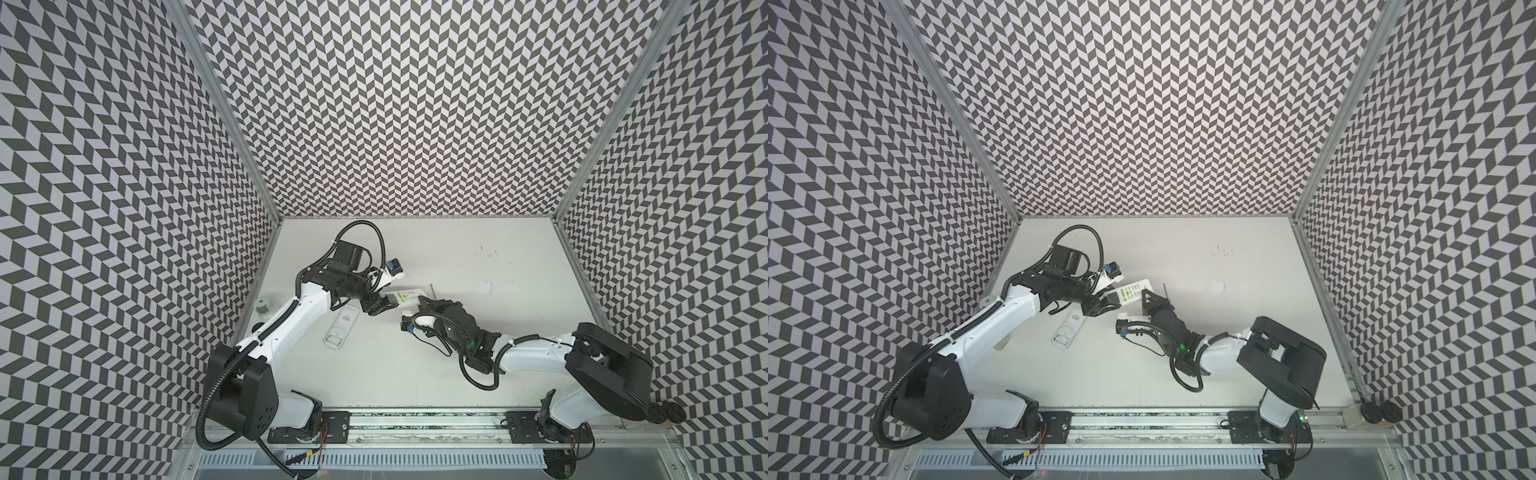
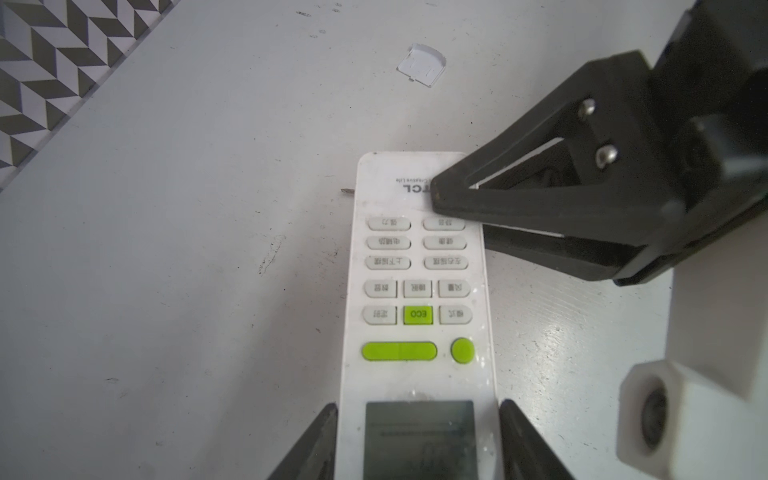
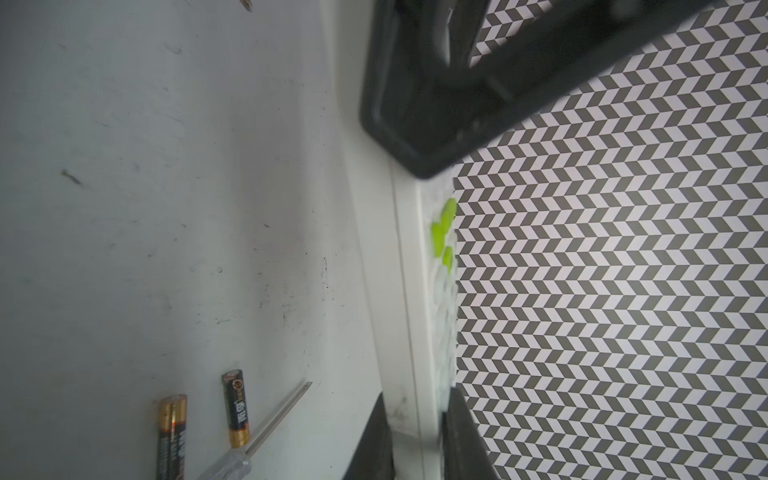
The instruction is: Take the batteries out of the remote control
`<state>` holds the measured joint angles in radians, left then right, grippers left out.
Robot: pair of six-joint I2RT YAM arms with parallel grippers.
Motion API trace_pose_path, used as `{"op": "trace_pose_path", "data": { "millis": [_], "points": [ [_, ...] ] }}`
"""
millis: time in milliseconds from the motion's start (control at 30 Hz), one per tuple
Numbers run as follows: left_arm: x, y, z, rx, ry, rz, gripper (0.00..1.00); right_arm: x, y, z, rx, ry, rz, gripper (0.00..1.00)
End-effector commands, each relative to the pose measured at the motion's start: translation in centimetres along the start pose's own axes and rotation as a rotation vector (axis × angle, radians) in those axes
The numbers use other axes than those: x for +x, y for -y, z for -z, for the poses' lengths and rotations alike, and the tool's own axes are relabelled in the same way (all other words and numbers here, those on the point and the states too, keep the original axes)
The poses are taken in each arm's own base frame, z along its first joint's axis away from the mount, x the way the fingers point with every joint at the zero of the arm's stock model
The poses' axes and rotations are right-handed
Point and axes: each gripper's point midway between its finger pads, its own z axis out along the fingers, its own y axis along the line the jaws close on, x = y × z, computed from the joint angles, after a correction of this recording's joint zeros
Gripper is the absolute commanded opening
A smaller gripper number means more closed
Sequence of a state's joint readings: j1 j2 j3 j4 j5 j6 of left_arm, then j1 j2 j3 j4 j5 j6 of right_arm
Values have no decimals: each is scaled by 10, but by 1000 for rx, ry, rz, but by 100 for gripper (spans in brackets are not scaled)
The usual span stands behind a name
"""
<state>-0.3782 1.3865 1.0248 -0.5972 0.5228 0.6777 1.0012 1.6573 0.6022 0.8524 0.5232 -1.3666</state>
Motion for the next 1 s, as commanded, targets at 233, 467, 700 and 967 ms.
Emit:
{"op": "trace_pose_path", "data": {
  "millis": [233,467,700,967],
  "points": [
    [-16,4,10,21,29,-48,70,-6,11,9,-16,48,-225,7],
    [-29,10,17,69,66,-46,72,-10,2,11,-216,133,-503,7],
    [-40,18,21,106,90,-64,72,-18,6,22,-378,274,-738,6],
    [-49,17,27,108,97,-88,73,-43,1,47,-678,507,-972,6]
  ]
}}
